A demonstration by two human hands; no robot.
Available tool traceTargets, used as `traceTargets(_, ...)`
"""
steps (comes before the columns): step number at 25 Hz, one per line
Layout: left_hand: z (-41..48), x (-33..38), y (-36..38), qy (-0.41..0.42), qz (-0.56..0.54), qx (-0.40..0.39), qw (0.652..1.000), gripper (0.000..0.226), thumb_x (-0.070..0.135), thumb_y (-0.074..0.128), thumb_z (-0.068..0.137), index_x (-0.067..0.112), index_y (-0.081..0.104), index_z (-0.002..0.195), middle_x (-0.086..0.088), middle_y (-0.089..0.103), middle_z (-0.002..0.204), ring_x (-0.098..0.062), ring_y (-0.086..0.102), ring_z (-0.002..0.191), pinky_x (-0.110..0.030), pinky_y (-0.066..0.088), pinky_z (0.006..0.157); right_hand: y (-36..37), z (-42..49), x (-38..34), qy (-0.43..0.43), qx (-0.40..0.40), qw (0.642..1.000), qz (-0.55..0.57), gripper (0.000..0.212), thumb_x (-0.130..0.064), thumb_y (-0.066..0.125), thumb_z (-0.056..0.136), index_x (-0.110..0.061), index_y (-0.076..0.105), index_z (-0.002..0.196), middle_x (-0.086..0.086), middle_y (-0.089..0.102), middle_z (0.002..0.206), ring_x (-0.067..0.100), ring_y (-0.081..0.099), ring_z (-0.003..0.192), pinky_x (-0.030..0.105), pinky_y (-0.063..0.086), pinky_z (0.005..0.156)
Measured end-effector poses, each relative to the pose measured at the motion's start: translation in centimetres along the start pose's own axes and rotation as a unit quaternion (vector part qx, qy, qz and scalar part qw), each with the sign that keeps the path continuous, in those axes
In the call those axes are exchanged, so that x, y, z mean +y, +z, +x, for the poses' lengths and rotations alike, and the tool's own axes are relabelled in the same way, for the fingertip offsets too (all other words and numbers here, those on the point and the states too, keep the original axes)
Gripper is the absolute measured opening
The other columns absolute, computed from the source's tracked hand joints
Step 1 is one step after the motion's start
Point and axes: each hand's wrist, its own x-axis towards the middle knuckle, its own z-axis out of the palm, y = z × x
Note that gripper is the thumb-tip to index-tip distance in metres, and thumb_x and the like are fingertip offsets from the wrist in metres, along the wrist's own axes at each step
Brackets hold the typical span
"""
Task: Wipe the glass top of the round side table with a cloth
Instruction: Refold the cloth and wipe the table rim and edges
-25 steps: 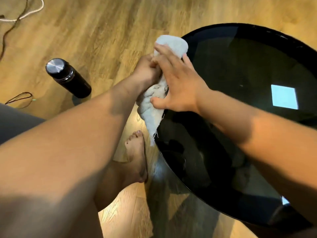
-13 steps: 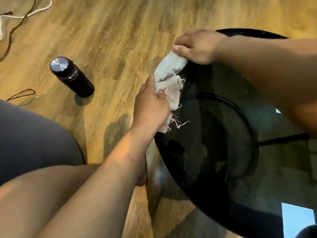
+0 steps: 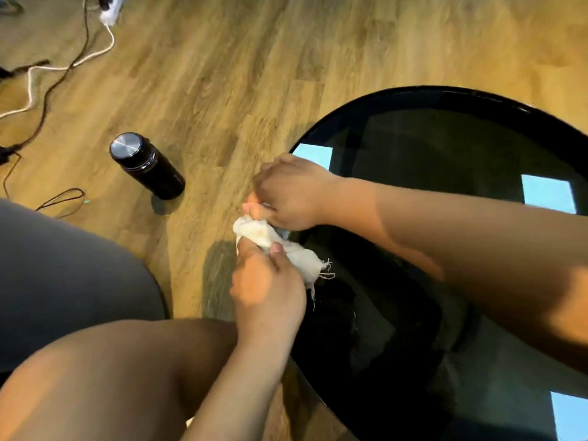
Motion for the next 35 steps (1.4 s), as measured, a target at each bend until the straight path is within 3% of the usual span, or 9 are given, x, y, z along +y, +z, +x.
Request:
traceTargets(6, 9.9, 4.7, 2.6, 0.184, 0.156, -0.028, 0.970, 0.022, 0.017, 0.039, 0.099, 0.003, 0.050, 0.113, -0.031, 0.062, 0.112, -0.047, 0.056, 0.106, -0.039, 0.035, 0.074, -1.1, -1.0, 12.2, 0.207, 0.068, 0.976, 0.007, 0.039, -0.051, 0.027, 0.101, -0.022, 0.053, 0.096, 0.012, 0.062, 0.109, 0.033, 0.055, 0.109, 0.037, 0.029, 0.080)
traceTargets(9, 13.9, 8.0, 4.5, 0.262, 0.175, -0.073, 0.946, 0.023, 0.015, 0.038, 0.096, 0.005, 0.052, 0.110, -0.027, 0.063, 0.110, -0.044, 0.057, 0.103, -0.037, 0.039, 0.075, -0.9, -3.9, 16.7, 0.282, 0.091, 0.955, 0.016, 0.043, -0.053, 0.024, 0.100, -0.022, 0.053, 0.102, 0.012, 0.056, 0.098, 0.034, 0.054, 0.100, 0.042, 0.035, 0.080)
traceTargets(12, 15.9, 12.5, 7.2, 0.276, 0.213, -0.112, 0.931, 0.022, 0.016, 0.037, 0.095, 0.007, 0.053, 0.108, -0.023, 0.060, 0.115, -0.039, 0.056, 0.105, -0.032, 0.037, 0.074, -0.4, -7.1, 19.6, 0.349, 0.107, 0.931, 0.019, 0.045, -0.055, 0.021, 0.100, -0.021, 0.051, 0.103, 0.012, 0.053, 0.098, 0.032, 0.050, 0.094, 0.043, 0.035, 0.080)
traceTargets(16, 16.3, 17.9, 11.0, 0.314, 0.260, -0.144, 0.902, 0.029, 0.014, 0.035, 0.094, 0.008, 0.054, 0.116, -0.021, 0.057, 0.123, -0.035, 0.054, 0.108, -0.030, 0.035, 0.079, 0.3, -12.6, 22.9, 0.422, 0.113, 0.899, 0.021, 0.057, -0.054, 0.020, 0.100, -0.013, 0.051, 0.123, 0.023, 0.057, 0.117, 0.040, 0.052, 0.112, 0.052, 0.039, 0.094)
traceTargets(20, 15.3, 22.8, 16.1, 0.346, 0.293, -0.180, 0.873, 0.031, 0.017, 0.036, 0.091, 0.008, 0.055, 0.115, -0.021, 0.059, 0.122, -0.037, 0.055, 0.107, -0.034, 0.041, 0.080, 1.3, -19.3, 25.6, 0.468, 0.127, 0.873, 0.050, 0.057, -0.059, 0.024, 0.095, -0.015, 0.057, 0.110, 0.026, 0.061, 0.114, 0.043, 0.055, 0.107, 0.045, 0.045, 0.087)
traceTargets(24, 11.8, 26.9, 21.0, 0.388, 0.314, -0.222, 0.838, 0.030, 0.023, 0.037, 0.088, 0.014, 0.056, 0.109, -0.012, 0.055, 0.107, -0.032, 0.052, 0.095, -0.032, 0.036, 0.065, 1.5, -27.0, 25.1, 0.528, 0.117, 0.836, 0.092, 0.047, -0.055, 0.029, 0.099, -0.018, 0.058, 0.096, 0.022, 0.062, 0.109, 0.041, 0.056, 0.103, 0.039, 0.044, 0.077)
traceTargets(27, 8.3, 28.4, 24.5, 0.430, 0.291, -0.260, 0.814, 0.040, 0.049, 0.038, 0.082, 0.022, 0.060, 0.102, -0.008, 0.061, 0.113, -0.031, 0.054, 0.099, -0.038, 0.044, 0.080, 2.8, -33.0, 23.0, 0.545, 0.152, 0.814, 0.132, 0.048, -0.052, 0.031, 0.099, -0.017, 0.052, 0.074, 0.015, 0.057, 0.081, 0.035, 0.052, 0.086, 0.034, 0.036, 0.069)
traceTargets(30, 4.9, 28.8, 26.8, 0.483, 0.305, -0.255, 0.780, 0.043, 0.055, 0.034, 0.082, 0.024, 0.060, 0.096, -0.008, 0.062, 0.109, -0.032, 0.053, 0.101, -0.041, 0.041, 0.085, 3.8, -36.8, 20.7, 0.558, 0.175, 0.795, 0.161, 0.048, -0.045, 0.036, 0.101, -0.008, 0.055, 0.076, 0.015, 0.054, 0.071, 0.032, 0.049, 0.076, 0.032, 0.031, 0.061)
traceTargets(35, -0.2, 28.5, 28.3, 0.546, 0.363, -0.232, 0.719, 0.065, 0.068, 0.022, 0.089, 0.027, 0.057, 0.127, -0.013, 0.054, 0.138, -0.037, 0.048, 0.126, -0.044, 0.036, 0.097, 4.7, -39.9, 15.5, 0.631, 0.252, 0.690, 0.250, 0.040, -0.039, 0.046, 0.095, -0.005, 0.059, 0.079, 0.007, 0.050, 0.068, 0.022, 0.050, 0.072, 0.026, 0.032, 0.050)
